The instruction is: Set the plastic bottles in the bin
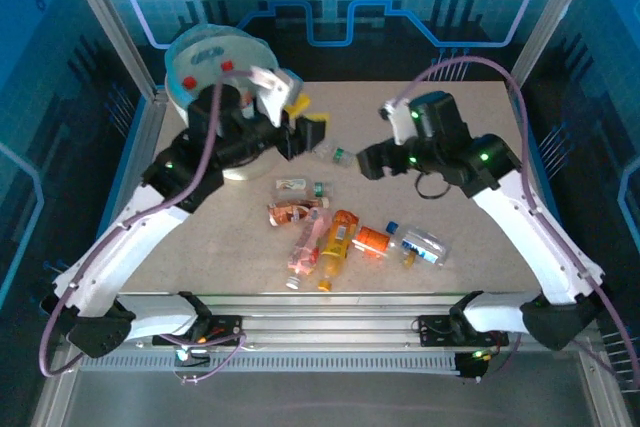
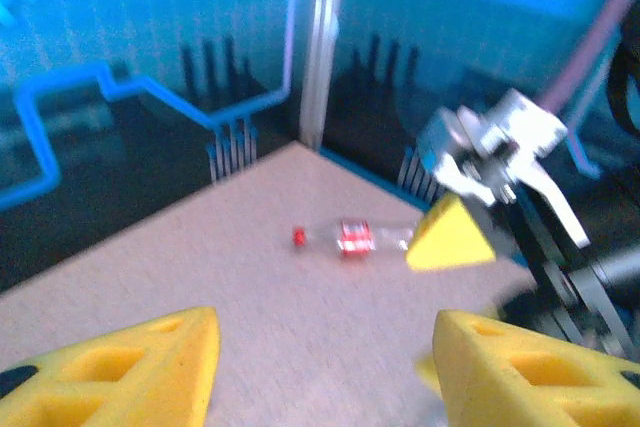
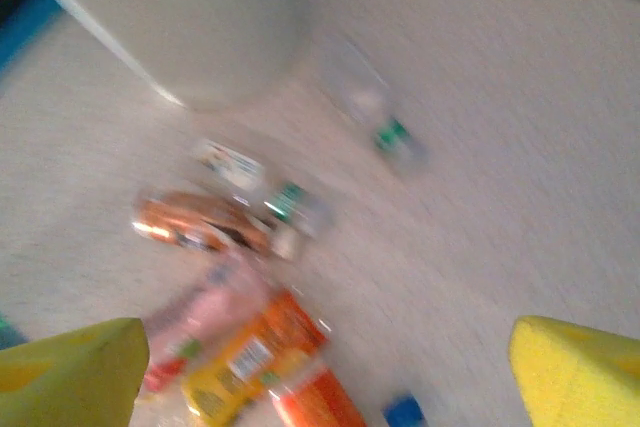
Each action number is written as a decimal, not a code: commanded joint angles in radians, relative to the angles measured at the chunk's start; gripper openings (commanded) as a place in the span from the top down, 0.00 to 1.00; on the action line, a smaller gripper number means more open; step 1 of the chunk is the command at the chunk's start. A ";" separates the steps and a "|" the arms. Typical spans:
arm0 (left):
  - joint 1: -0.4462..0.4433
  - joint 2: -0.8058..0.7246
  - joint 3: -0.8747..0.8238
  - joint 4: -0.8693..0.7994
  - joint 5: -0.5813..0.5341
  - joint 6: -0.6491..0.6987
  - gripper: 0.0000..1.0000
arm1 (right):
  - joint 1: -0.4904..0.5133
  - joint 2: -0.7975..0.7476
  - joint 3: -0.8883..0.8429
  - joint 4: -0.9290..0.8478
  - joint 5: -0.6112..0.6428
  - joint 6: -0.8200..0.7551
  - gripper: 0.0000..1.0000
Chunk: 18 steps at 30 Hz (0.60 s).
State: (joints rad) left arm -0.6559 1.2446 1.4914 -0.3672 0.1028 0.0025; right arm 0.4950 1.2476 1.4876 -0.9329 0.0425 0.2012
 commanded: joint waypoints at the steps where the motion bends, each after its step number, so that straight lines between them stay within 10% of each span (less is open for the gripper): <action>1: -0.061 0.035 -0.045 -0.032 -0.060 -0.016 0.41 | -0.152 -0.106 -0.139 -0.080 -0.046 0.043 0.08; 18: -0.122 0.385 -0.007 -0.150 -0.106 -0.282 0.38 | -0.305 -0.119 -0.493 0.044 -0.384 0.082 0.17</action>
State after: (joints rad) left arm -0.7761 1.5940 1.4227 -0.4488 0.0315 -0.2436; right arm 0.1886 1.1164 1.0035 -0.9619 -0.2264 0.2409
